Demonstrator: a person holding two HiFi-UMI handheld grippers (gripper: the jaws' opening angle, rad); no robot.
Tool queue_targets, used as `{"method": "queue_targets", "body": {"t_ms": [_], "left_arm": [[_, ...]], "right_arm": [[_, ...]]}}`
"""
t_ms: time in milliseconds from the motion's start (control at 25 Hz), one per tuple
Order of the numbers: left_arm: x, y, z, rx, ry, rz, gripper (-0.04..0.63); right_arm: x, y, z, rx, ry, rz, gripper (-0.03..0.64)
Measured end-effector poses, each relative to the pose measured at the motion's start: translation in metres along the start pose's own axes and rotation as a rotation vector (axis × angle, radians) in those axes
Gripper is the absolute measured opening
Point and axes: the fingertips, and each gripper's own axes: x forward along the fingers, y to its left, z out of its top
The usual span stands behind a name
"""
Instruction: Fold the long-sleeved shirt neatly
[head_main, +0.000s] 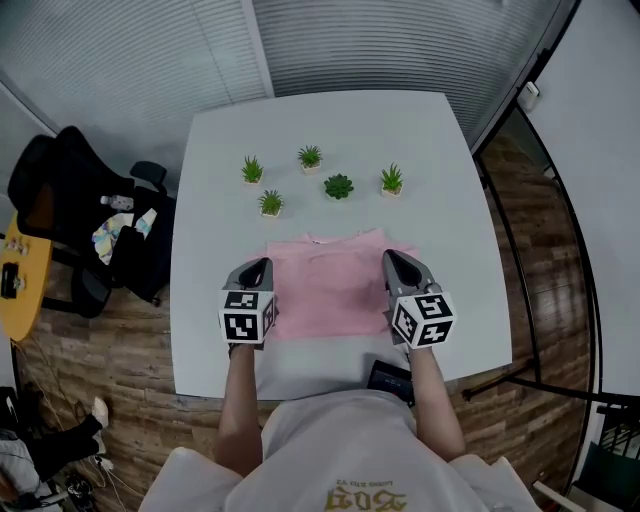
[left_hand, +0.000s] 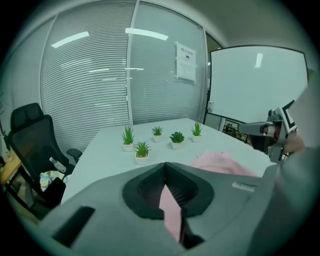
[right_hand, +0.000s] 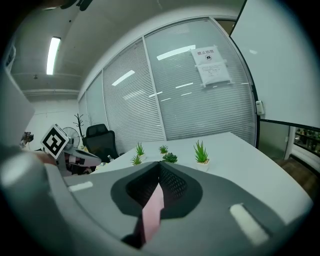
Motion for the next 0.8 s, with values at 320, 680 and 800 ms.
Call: {"method": "queue_targets", "body": {"t_ms": [320,680,800], "left_arm": [[-0.039,-0.043,0.037,-0.093,-0.216,-0.135,0.009],[-0.048,-0.058,0.042,-0.069,-0.242,-0.152,0.009],[-0.047,-0.058,0.036,-0.065,-0.231,-0.146,0.009]], "right_arm": [[-0.031,0.027,0.022,-0.02,-0.091,-0.029,0.012],[-0.037,0.048,0.025,-0.117,-0.096,-0.04,0.012],[-0.037,0.049,0.022,-0.118,-0.088,-0.045,0.012]]}}
